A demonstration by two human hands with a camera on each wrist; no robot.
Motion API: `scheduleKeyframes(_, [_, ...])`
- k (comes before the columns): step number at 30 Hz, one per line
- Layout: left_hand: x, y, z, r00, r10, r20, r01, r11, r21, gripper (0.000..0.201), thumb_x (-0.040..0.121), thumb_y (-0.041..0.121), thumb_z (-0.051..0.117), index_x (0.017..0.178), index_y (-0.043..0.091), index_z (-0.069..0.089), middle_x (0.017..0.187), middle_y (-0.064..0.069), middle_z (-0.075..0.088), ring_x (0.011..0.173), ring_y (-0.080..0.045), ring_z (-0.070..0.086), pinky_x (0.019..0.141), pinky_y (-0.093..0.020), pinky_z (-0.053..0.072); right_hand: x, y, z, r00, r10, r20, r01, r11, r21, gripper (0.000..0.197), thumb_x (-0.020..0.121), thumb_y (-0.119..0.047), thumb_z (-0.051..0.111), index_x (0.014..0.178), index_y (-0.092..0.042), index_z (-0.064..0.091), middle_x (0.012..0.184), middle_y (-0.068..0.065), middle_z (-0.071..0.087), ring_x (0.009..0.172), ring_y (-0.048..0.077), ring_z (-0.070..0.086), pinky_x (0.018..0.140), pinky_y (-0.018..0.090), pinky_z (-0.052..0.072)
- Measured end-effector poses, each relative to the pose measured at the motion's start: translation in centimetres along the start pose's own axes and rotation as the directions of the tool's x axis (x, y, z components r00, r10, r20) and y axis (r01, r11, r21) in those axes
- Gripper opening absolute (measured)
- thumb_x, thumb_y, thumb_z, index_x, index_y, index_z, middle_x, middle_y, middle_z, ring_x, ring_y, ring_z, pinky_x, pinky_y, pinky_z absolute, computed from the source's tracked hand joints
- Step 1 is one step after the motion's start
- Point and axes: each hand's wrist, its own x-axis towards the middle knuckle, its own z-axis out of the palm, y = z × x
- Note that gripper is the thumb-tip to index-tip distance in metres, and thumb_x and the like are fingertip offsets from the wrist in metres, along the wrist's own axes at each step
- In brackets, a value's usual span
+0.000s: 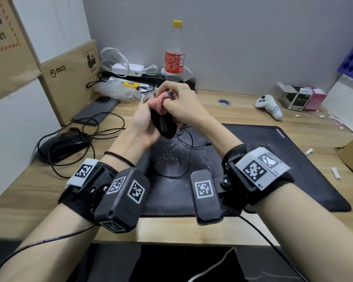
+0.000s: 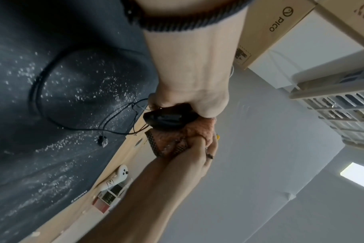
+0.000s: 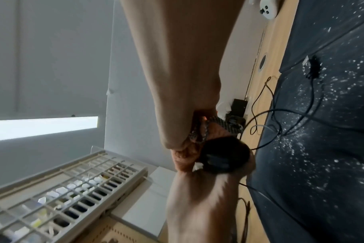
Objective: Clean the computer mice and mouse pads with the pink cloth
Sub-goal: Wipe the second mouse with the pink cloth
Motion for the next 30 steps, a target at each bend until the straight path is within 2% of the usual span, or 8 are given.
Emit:
scheduleKeyframes(7, [1.1,1.2,-1.4,0.971,-0.108,-0.212,0.108,0.994,-0.011,0.051,0.101,0.042,0.033,0.078,0.012,0.067,0.071,-0.003,0.068,0.066,-0.015,0.064,0.062,-0.026,0.051,-1.0,-0.4,1.1,0.970,-0.124,0.210,0.178,0.949,-0.259,0.020,0.071,-0.015,0.058,0.078,-0.030,0.069,0.099,0.007,0.061,0.092,0.025,0.057,0.078,0.037,0.049])
scheduleKeyframes(11, [1.0,1.8,-2.1,0.949,-0.067,-0.308,0.068,0.998,-0.010,0.049,0.103,0.040,0.030,0.125,0.006,0.057,0.120,-0.016,0.065,0.103,-0.028,0.067,0.085,-0.041,0.056,-1.7,0.2,0.8,0.940,-0.099,0.326,0.218,0.910,-0.354,0.017,0.069,-0.014,0.062,0.064,-0.030,0.061,0.086,-0.002,0.062,0.083,0.023,0.059,0.070,0.034,0.051])
scheduleKeyframes(14, [0.8,2.2,-2.9,0.944,-0.015,-0.330,0.002,0.999,-0.040,0.044,0.103,0.037,0.031,0.119,0.003,0.053,0.117,-0.017,0.062,0.106,-0.029,0.061,0.088,-0.045,0.050,-2.0,1.8,-0.1,0.956,0.032,0.293,0.100,0.899,-0.425,0.017,0.068,-0.014,0.065,0.057,-0.026,0.059,0.062,-0.012,0.057,0.066,0.012,0.058,0.058,0.023,0.042])
scheduleKeyframes(17, [0.8,2.2,-3.1,0.954,0.009,-0.299,-0.008,1.000,0.005,0.034,0.103,0.032,0.033,0.111,0.010,0.057,0.108,-0.011,0.062,0.101,-0.026,0.061,0.081,-0.040,0.052,-1.6,2.8,-1.0,0.990,0.128,0.062,-0.124,0.989,-0.075,0.024,0.074,0.000,0.050,0.067,-0.016,0.067,0.046,-0.015,0.058,0.047,-0.004,0.053,0.049,0.014,0.039])
scheduleKeyframes(19, [0.8,1.8,-3.0,0.957,-0.021,-0.288,0.040,0.997,0.060,0.033,0.102,0.032,0.032,0.113,0.013,0.057,0.105,-0.009,0.062,0.093,-0.023,0.062,0.075,-0.035,0.055,-1.5,2.5,-1.3,0.983,0.181,-0.030,-0.177,0.977,0.120,0.026,0.077,0.005,0.046,0.075,-0.011,0.066,0.057,-0.010,0.061,0.053,-0.002,0.051,0.052,0.013,0.040])
scheduleKeyframes(23, [0.9,0.5,-2.2,0.966,-0.066,-0.250,0.093,0.991,0.098,0.041,0.103,0.035,0.026,0.103,0.009,0.059,0.090,-0.008,0.068,0.077,-0.019,0.065,0.057,-0.027,0.057,-2.3,1.5,-0.4,0.987,0.118,0.107,-0.133,0.982,0.136,0.029,0.082,0.005,0.045,0.070,-0.018,0.060,0.065,-0.006,0.058,0.057,0.001,0.049,0.051,0.008,0.037])
scheduleKeyframes(27, [-0.1,-0.2,-1.0,0.986,-0.104,-0.128,0.123,0.982,0.145,0.026,0.098,0.022,0.040,0.091,0.010,0.061,0.083,-0.006,0.063,0.070,-0.015,0.063,0.063,-0.025,0.055,-2.2,2.1,0.5,0.979,0.192,-0.065,-0.178,0.968,0.175,0.031,0.079,0.001,0.042,0.066,-0.024,0.056,0.064,-0.006,0.061,0.062,0.016,0.059,0.051,0.020,0.044])
scheduleKeyframes(30, [-1.3,-0.2,-0.4,0.988,-0.145,-0.044,0.152,0.955,0.254,0.030,0.099,0.023,0.039,0.084,0.011,0.062,0.067,-0.003,0.065,0.055,-0.012,0.063,0.051,-0.019,0.052,-2.0,2.1,0.3,0.950,0.258,-0.178,-0.199,0.935,0.294,0.022,0.068,-0.002,0.043,0.070,-0.020,0.056,0.059,-0.001,0.065,0.046,0.024,0.058,0.041,0.023,0.042])
